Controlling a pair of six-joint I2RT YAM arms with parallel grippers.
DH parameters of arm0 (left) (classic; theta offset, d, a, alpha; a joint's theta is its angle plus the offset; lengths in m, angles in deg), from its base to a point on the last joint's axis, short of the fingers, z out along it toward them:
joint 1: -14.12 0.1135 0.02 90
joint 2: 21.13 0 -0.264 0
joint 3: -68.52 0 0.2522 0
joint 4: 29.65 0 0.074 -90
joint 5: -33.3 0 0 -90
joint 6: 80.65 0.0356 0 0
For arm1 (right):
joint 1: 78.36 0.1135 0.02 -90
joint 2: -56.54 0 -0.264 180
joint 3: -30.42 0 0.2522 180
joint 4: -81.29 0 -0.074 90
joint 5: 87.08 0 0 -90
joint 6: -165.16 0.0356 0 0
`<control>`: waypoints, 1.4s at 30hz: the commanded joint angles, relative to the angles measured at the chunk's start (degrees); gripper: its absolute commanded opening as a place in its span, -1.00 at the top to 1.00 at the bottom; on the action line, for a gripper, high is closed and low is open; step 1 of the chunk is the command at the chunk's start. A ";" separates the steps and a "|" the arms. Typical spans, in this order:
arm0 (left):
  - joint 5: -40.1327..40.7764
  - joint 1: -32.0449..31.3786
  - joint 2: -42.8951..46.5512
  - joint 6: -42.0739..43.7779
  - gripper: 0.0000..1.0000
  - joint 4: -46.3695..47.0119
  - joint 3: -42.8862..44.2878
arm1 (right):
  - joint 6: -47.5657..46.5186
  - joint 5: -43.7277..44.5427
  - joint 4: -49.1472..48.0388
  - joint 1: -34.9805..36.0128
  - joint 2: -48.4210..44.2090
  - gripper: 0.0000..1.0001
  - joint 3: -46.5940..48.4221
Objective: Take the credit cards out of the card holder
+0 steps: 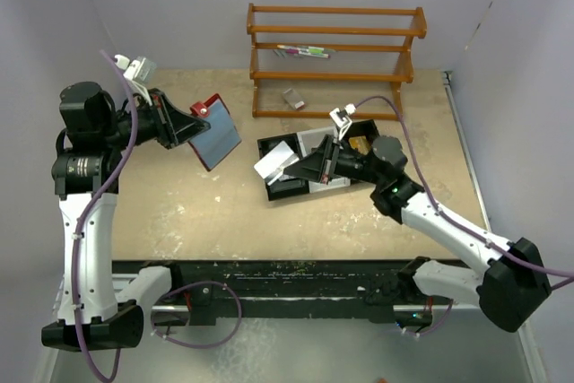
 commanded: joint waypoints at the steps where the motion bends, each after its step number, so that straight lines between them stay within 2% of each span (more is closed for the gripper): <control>1: 10.24 -0.01 0.03 15.44 1.00 -10.11 3.18 | -23.62 3.25 40.27 -2.19 2.08 1.00 13.04; 4: 10.55 -0.03 0.74 16.83 1.00 -11.12 2.90 | -33.27 17.28 57.46 -2.23 6.90 1.00 23.37; 7: 9.14 -0.03 1.71 17.00 1.00 -11.21 2.27 | -38.66 27.39 67.33 -2.23 12.48 1.00 31.50; 8: 8.39 -0.03 1.90 17.02 1.00 -11.25 2.28 | -39.88 31.11 67.97 -2.17 14.63 1.00 33.50; 15: 0.92 -0.03 2.81 13.91 1.00 -9.94 2.43 | -42.00 38.91 73.73 0.28 29.23 1.00 44.10; 24: -2.90 -0.03 3.69 12.26 1.00 -9.75 2.80 | -42.87 50.02 82.31 6.07 44.85 1.00 57.80; 29: -3.71 -0.03 4.07 11.49 1.00 -9.24 2.86 | -42.13 60.20 89.26 8.72 50.70 1.00 64.06; 42: -6.34 -0.03 4.47 9.28 1.00 -7.48 2.85 | -39.44 72.03 100.15 13.55 59.16 1.00 73.13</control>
